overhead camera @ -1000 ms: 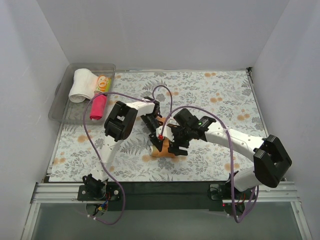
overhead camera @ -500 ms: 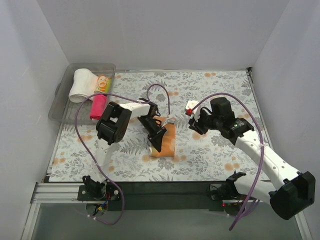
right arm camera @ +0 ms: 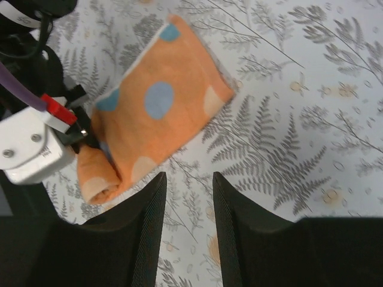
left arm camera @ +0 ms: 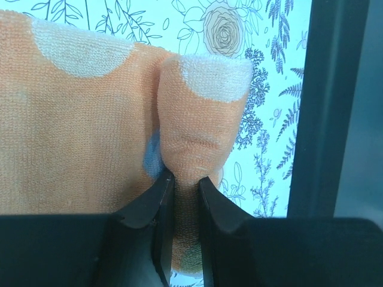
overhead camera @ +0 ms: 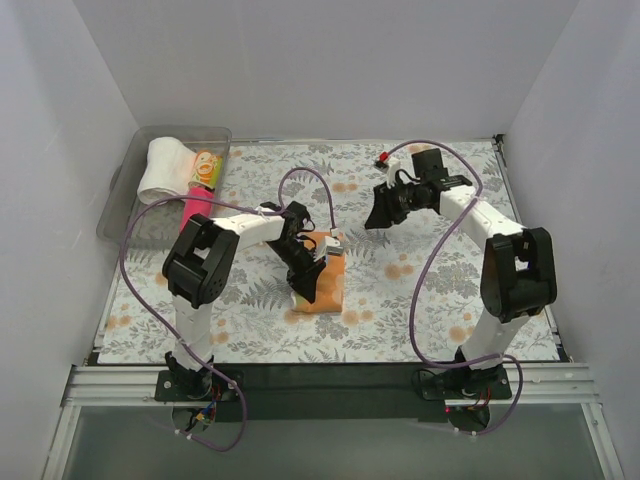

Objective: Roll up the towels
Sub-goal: Roll the towel

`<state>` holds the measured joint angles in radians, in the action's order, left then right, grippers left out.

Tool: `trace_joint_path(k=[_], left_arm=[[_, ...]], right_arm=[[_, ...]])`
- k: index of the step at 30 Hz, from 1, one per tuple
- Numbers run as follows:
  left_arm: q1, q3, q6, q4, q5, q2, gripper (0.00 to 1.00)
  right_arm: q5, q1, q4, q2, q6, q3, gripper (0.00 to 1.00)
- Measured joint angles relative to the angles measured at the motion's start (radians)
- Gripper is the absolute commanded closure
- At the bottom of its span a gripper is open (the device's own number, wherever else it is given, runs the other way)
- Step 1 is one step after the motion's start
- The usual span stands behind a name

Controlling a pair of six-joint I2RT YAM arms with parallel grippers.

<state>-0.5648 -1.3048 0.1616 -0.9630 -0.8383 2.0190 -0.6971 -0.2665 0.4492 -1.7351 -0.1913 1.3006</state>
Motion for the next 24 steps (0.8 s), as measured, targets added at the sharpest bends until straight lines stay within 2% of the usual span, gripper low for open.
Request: trace_joint_path(k=[6, 12, 19, 24], left_arm=[[-0.006, 0.026, 0.004, 0.048, 0.038, -0.038, 1.00], [-0.023, 0.040, 0.000, 0.079, 0.064, -0.061, 1.00], [-0.048, 0.074, 0.023, 0.116, 0.092, -0.101, 1.00], [-0.095, 0.119, 0.075, 0.148, 0.142, -0.166, 1.00]], right_arm=[[-0.093, -0.111, -0.038, -0.054, 0.072, 0.018, 0.59], [-0.118, -0.211, -0.084, -0.183, 0.119, 0.018, 0.58], [-0.106, -0.227, -0.120, -0.331, 0.178, 0.019, 0.57], [-0.111, -0.225, -0.138, -0.343, 0.211, 0.029, 0.57]])
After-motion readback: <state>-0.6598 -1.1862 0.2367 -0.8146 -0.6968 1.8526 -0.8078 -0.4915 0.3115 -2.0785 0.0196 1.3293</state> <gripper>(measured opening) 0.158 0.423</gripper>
